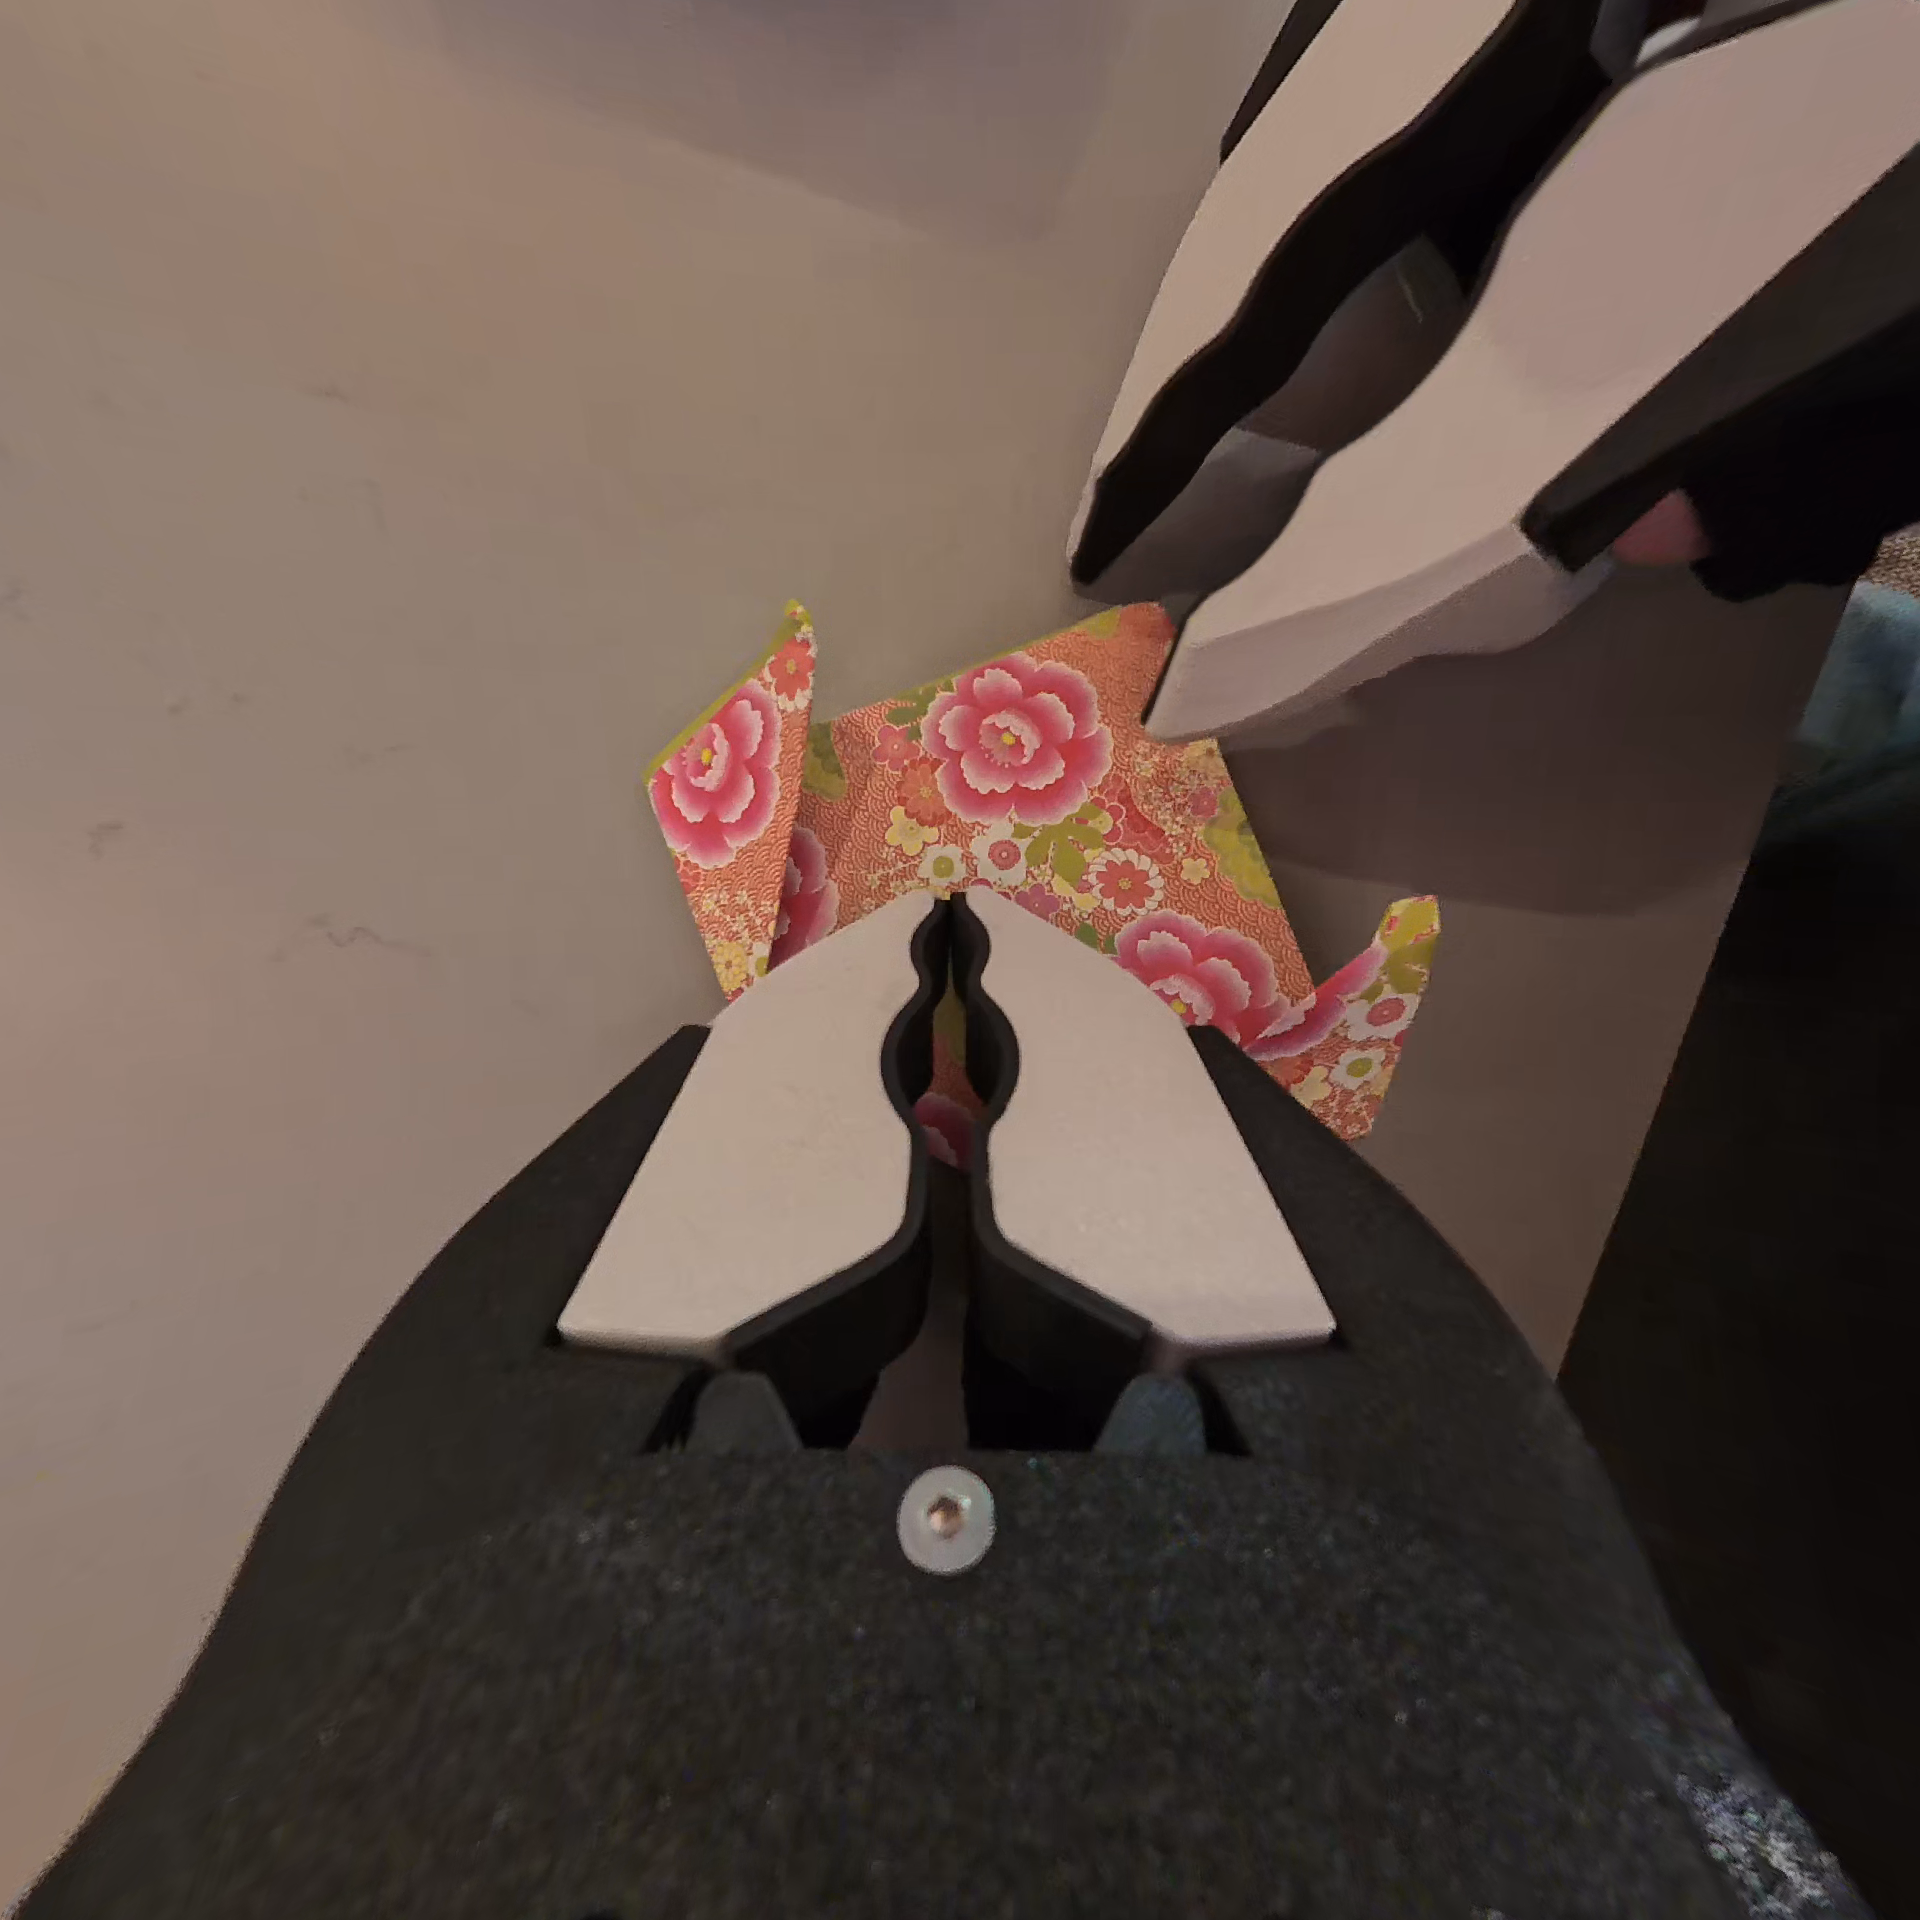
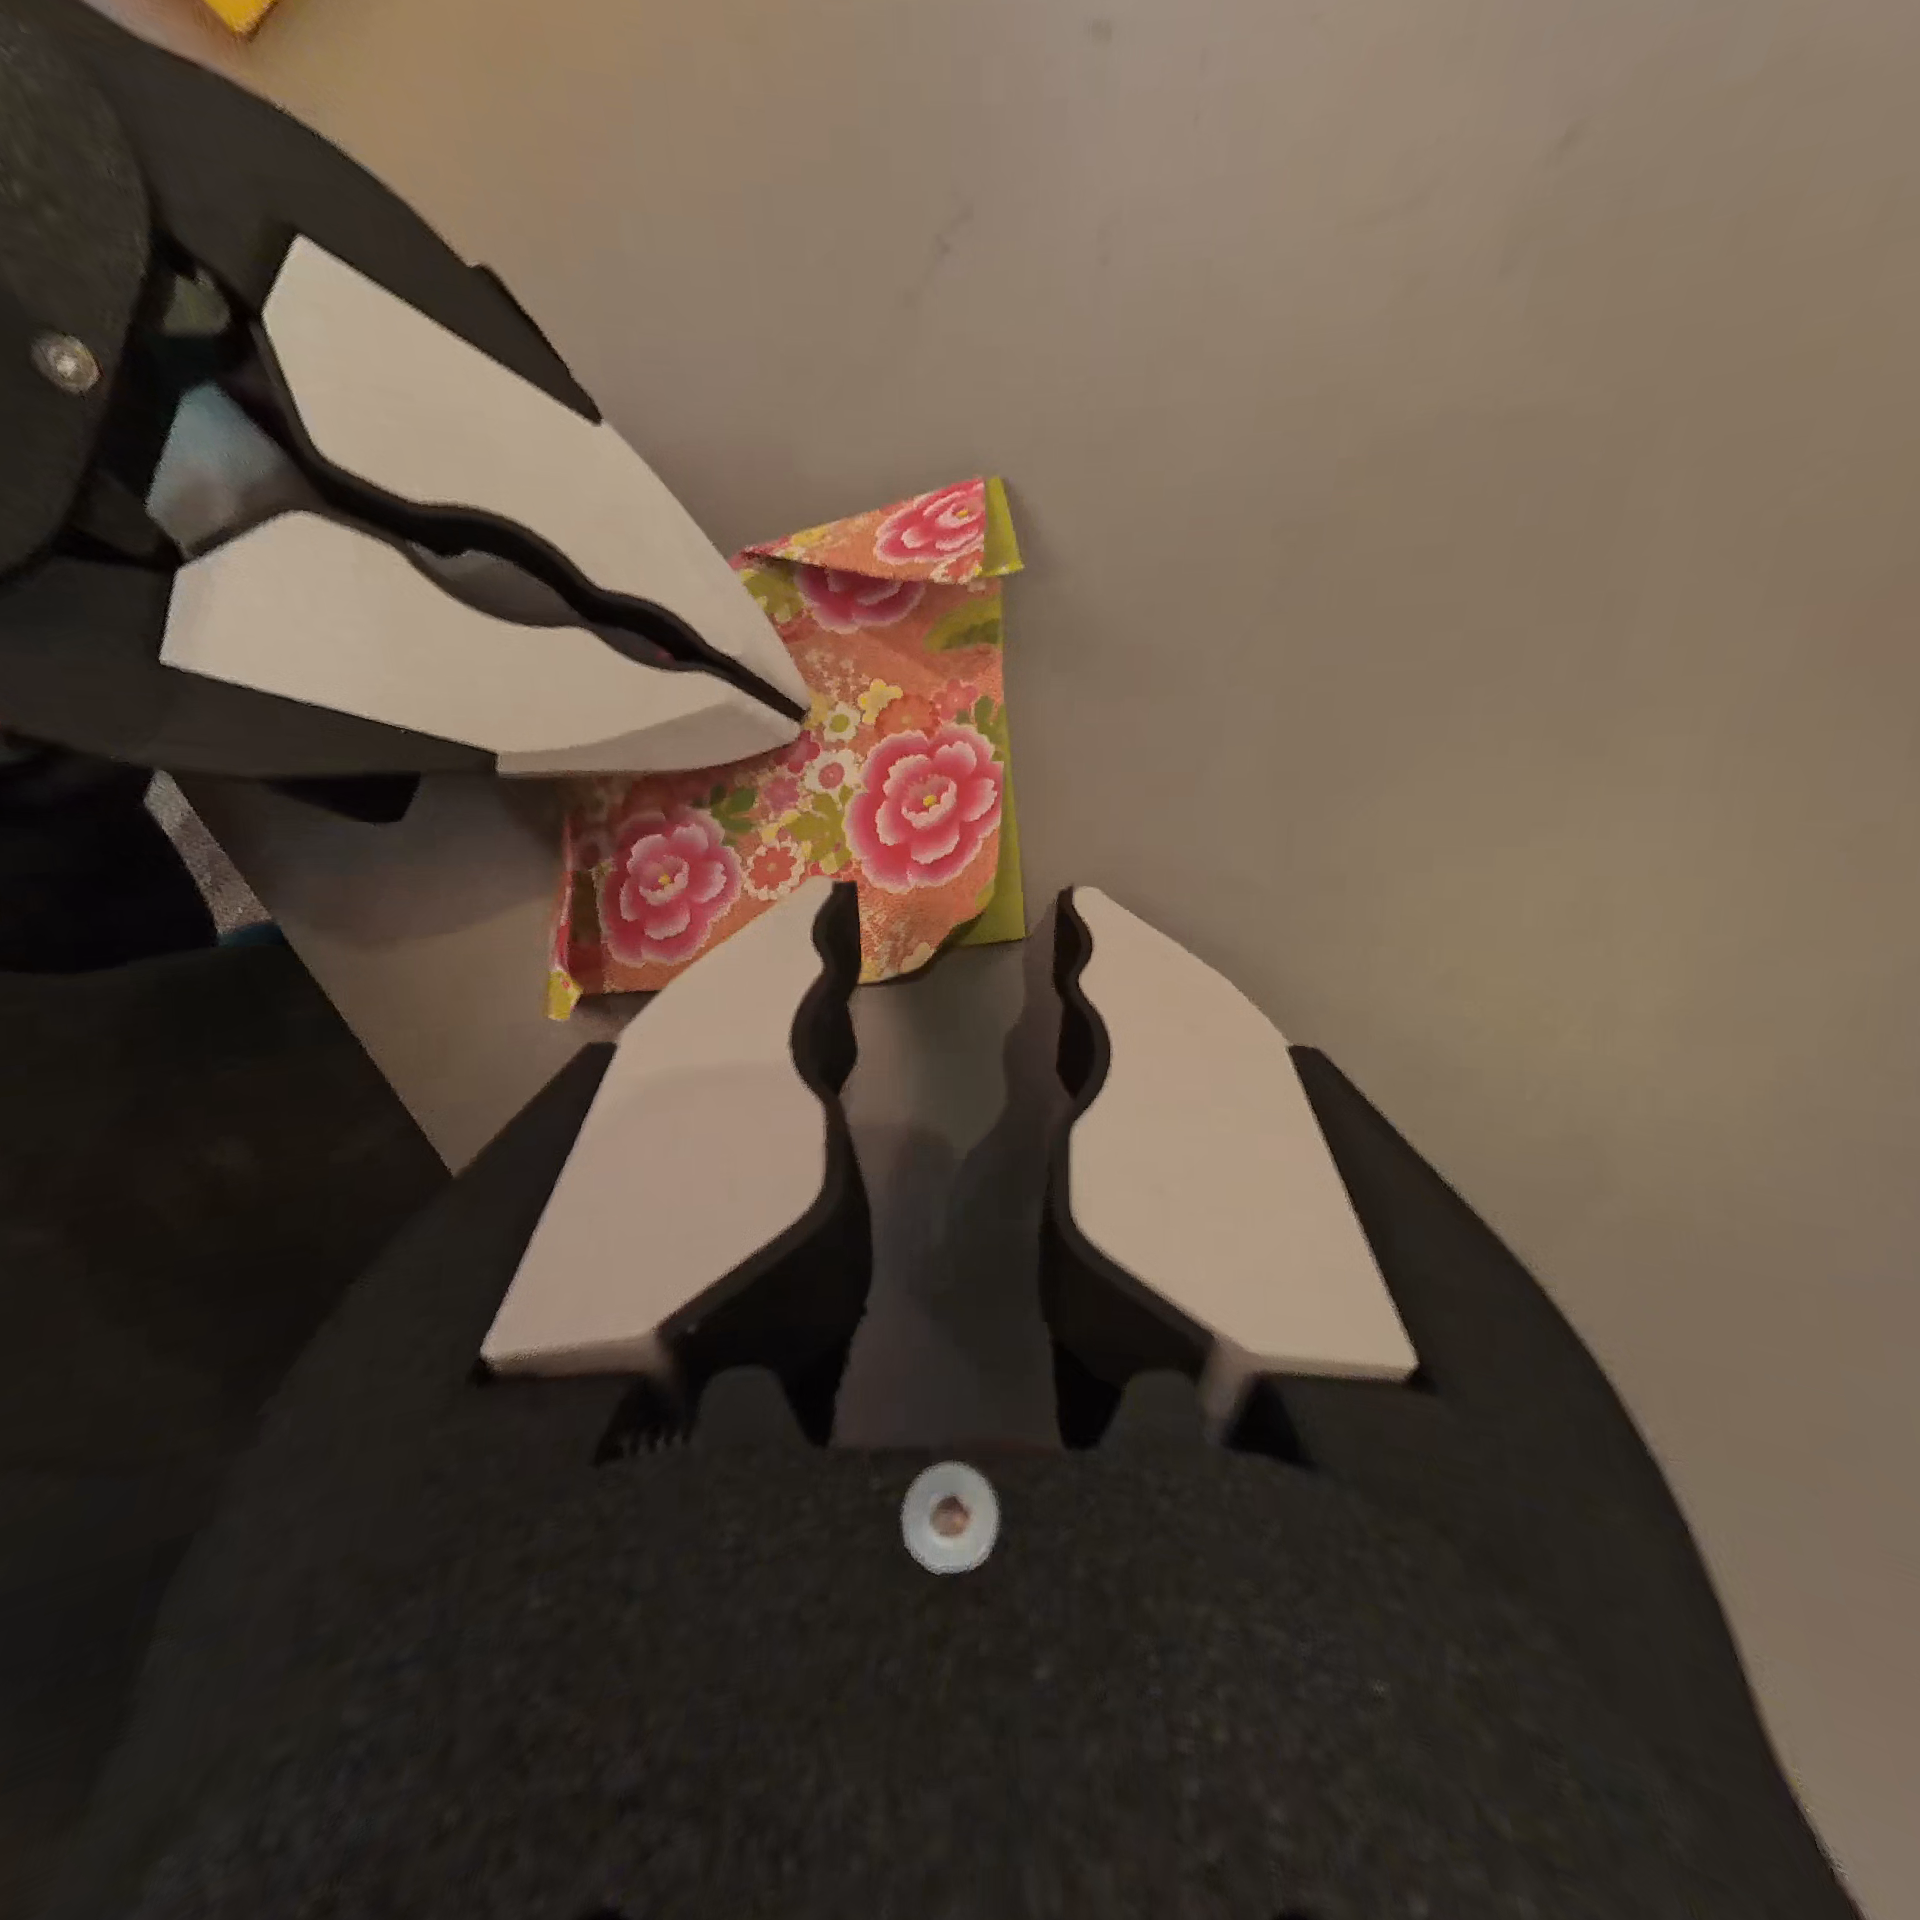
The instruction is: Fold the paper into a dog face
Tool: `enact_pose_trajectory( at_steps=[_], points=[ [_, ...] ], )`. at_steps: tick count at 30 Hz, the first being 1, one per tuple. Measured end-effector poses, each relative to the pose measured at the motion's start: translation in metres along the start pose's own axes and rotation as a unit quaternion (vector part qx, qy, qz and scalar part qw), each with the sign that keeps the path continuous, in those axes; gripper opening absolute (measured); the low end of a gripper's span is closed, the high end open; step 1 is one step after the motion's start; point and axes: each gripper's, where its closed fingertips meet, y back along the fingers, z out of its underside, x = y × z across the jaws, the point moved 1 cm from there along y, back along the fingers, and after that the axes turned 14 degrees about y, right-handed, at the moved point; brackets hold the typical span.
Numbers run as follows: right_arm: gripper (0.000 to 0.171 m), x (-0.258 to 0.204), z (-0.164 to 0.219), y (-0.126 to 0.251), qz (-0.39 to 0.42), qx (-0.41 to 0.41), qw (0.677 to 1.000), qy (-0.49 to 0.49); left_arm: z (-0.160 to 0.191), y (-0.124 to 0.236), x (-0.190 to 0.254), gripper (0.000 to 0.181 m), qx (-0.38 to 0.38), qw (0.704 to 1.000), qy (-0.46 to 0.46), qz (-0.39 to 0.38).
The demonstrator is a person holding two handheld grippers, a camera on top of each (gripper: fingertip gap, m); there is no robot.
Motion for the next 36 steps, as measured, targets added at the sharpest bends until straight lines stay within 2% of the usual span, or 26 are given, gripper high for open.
enact_pose_trajectory(
  at_steps=[3, 10, 21, 24, 33, 36],
  points=[
    [0.030, -0.004, 0.000, 0.000, -0.023, -0.006, 0.999, -0.027, 0.000, 0.000, 0.000, 0.000, 0.000, 1.000, 0.000, -0.001],
    [0.031, -0.012, -0.002, 0.000, -0.054, -0.015, 0.996, -0.075, 0.000, 0.000, 0.000, 0.000, 0.001, 1.000, 0.008, 0.003],
    [0.035, -0.030, -0.025, -0.010, -0.159, 0.052, 0.973, -0.156, 0.000, 0.000, 0.000, 0.000, 0.002, 1.000, 0.004, 0.003],
    [0.036, -0.030, -0.039, -0.008, -0.192, 0.098, 0.959, -0.185, 0.000, 0.000, 0.000, 0.000, 0.002, 1.000, 0.004, 0.003],
    [0.038, -0.021, -0.047, -0.013, -0.203, 0.097, 0.960, -0.168, 0.000, 0.000, 0.000, 0.000, 0.001, 1.000, 0.003, 0.003],
    [0.038, -0.007, -0.044, -0.014, -0.177, 0.081, 0.969, -0.153, 0.000, 0.000, 0.000, 0.000, 0.001, 1.000, 0.001, 0.002]
  ],
)
